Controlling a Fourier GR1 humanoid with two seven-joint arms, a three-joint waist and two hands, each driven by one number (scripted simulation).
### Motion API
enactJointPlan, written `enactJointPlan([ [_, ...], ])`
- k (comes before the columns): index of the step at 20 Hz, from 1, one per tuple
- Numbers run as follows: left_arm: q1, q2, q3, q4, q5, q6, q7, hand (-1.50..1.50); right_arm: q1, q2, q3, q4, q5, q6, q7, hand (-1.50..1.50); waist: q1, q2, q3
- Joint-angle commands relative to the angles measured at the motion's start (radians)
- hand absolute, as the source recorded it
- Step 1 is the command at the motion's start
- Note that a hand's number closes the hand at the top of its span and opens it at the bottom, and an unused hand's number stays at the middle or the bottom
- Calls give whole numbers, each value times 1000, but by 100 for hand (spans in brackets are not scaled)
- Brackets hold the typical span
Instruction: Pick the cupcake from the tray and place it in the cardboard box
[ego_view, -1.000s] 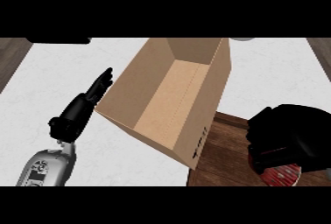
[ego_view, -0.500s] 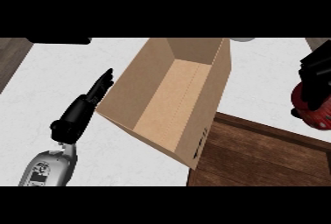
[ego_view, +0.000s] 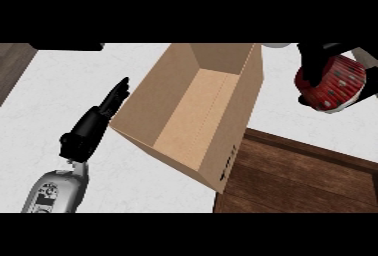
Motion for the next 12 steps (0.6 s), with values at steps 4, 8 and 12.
enactJointPlan([
  [4, 20, -45, -27, 6, 19, -19, 41, 0, -134, 141, 39, 121, 2, 75, 40, 150, -15, 2, -5],
  [8, 25, -40, -13, 18, 3, -18, 17, 0, -188, 226, 61, 196, 112, -20, 42, 150, -16, 3, -5],
  [12, -23, -90, -56, 55, -28, 2, 31, 0, -206, 253, 97, 271, 210, -74, -39, 150, -18, 8, -5],
])
